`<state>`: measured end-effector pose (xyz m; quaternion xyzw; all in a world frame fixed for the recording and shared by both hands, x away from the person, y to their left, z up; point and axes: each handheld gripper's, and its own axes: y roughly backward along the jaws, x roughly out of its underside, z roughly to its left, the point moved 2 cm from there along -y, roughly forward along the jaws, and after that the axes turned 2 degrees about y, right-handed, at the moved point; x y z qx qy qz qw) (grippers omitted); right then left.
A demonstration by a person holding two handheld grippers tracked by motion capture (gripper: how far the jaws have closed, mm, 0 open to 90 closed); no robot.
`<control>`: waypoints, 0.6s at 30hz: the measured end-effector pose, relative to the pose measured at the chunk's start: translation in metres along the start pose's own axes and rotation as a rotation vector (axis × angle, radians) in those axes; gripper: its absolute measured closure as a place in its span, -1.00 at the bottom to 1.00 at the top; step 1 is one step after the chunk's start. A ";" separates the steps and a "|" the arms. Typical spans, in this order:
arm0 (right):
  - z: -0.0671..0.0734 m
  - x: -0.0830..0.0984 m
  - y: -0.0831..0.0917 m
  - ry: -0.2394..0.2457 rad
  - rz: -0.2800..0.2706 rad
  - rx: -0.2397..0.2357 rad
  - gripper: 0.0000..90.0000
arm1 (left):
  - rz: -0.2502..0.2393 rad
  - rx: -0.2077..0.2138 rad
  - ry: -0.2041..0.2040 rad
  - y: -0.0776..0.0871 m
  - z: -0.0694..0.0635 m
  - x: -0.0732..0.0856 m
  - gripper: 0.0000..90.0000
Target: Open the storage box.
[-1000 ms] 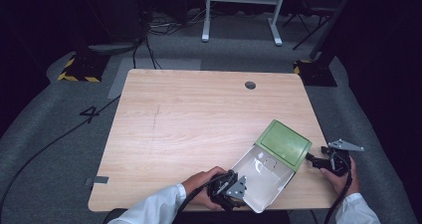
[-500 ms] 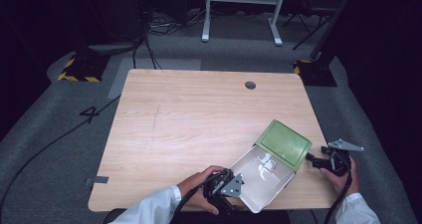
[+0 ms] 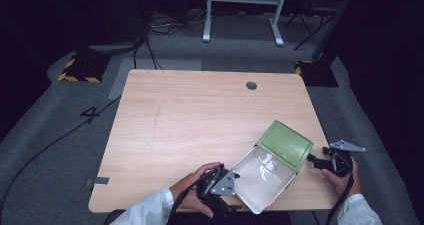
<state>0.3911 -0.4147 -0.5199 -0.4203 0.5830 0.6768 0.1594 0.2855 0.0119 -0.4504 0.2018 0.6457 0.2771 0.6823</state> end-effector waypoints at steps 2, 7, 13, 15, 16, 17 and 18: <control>0.000 0.000 0.000 0.000 0.000 0.000 -0.48 | -0.009 -0.021 0.012 0.007 0.002 0.002 -0.62; 0.000 0.000 0.000 0.000 0.000 0.000 -0.48 | -0.017 -0.071 0.030 0.023 0.010 0.011 -0.62; 0.000 0.000 0.000 0.000 0.000 0.000 -0.48 | 0.009 -0.140 0.089 0.040 0.028 0.034 -0.62; 0.000 0.000 0.000 0.000 0.000 0.000 -0.48 | 0.020 -0.169 0.111 0.045 0.034 0.043 -0.63; 0.000 0.000 0.000 -0.001 0.000 0.000 -0.48 | 0.028 -0.181 0.122 0.047 0.037 0.048 -0.63; 0.000 0.000 0.000 0.000 0.000 0.000 -0.48 | 0.034 -0.196 0.134 0.049 0.040 0.053 -0.63; 0.000 0.000 0.000 0.000 0.000 0.000 -0.48 | 0.045 -0.209 0.143 0.052 0.043 0.059 -0.63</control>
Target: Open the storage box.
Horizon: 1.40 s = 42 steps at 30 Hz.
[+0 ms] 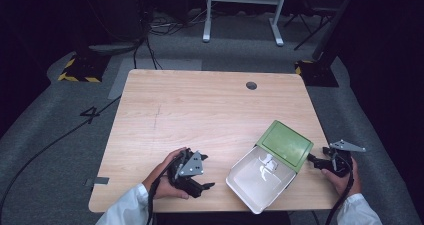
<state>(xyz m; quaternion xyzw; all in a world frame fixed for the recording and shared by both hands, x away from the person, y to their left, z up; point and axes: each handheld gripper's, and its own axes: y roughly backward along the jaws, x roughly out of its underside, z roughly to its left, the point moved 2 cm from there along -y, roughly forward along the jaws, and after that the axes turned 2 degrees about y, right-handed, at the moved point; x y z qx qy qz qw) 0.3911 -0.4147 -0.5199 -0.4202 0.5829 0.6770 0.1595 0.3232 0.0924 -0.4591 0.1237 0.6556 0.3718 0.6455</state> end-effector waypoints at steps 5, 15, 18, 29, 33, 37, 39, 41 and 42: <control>0.000 0.000 0.000 0.000 0.000 0.000 -0.48 | 0.042 -0.068 0.081 0.006 0.022 0.026 -0.62; 0.000 0.000 0.000 0.000 0.000 0.000 -0.48 | 0.107 -0.143 0.223 0.019 0.051 0.071 -0.62; 0.000 0.000 0.000 0.000 0.000 0.000 -0.48 | 0.113 -0.156 0.262 0.023 0.058 0.081 -0.63; 0.000 0.000 0.000 0.000 0.000 0.000 -0.48 | 0.150 -0.217 0.324 0.028 0.066 0.105 -0.63; 0.000 0.000 0.000 0.000 0.000 0.000 -0.48 | 0.142 -0.214 0.369 0.030 0.069 0.114 -0.63; 0.000 0.000 0.000 0.000 0.000 0.000 -0.48 | 0.109 -0.224 0.405 0.036 0.072 0.124 -0.65; 0.000 0.000 0.000 0.000 0.000 -0.001 -0.48 | 0.110 -0.238 0.420 0.038 0.073 0.126 -0.65; 0.000 0.000 0.000 0.000 0.000 -0.002 -0.48 | 0.109 -0.241 0.423 0.038 0.073 0.126 -0.65; 0.000 0.000 0.000 0.000 0.000 -0.001 -0.48 | 0.109 -0.242 0.423 0.038 0.073 0.126 -0.66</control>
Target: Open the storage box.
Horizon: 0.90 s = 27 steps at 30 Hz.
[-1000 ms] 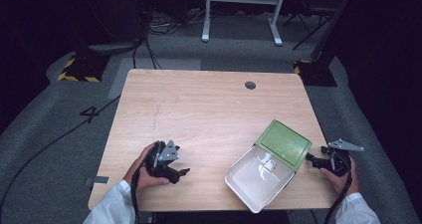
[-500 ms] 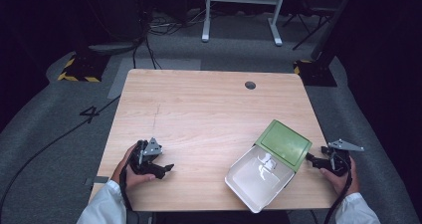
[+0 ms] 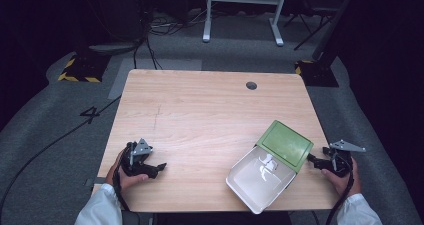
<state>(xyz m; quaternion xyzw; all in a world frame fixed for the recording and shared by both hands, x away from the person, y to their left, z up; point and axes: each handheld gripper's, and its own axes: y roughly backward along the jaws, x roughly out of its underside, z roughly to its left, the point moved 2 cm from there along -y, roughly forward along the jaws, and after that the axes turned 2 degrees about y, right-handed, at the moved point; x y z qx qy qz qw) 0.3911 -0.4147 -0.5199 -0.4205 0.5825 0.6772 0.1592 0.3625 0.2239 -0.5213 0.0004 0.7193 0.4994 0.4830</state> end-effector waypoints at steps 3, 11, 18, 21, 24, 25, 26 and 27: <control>0.000 0.000 0.000 -0.001 0.000 0.000 -0.48 | 0.000 0.001 0.000 0.000 0.000 0.000 -0.66; 0.000 0.000 0.000 -0.001 0.001 0.000 -0.48 | 0.000 0.004 -0.001 0.000 0.001 0.000 -0.66; 0.000 0.000 0.000 -0.001 0.001 0.000 -0.49 | -0.002 0.003 -0.001 -0.001 0.001 0.000 -0.66; 0.000 0.000 0.000 0.000 0.001 0.000 -0.49 | 0.001 0.001 0.000 -0.001 0.001 -0.001 -0.66; 0.000 0.000 0.000 0.000 0.001 0.001 -0.49 | 0.000 0.001 0.004 -0.001 0.001 -0.001 -0.66; 0.000 0.000 0.000 0.000 0.001 0.000 -0.49 | 0.000 -0.001 0.000 -0.001 0.001 -0.001 -0.66; 0.000 0.000 0.000 0.000 0.001 0.001 -0.49 | 0.000 -0.001 0.005 -0.001 0.001 -0.001 -0.66; 0.000 0.000 0.000 0.000 0.001 0.000 -0.49 | 0.001 -0.001 0.004 -0.001 0.001 -0.001 -0.66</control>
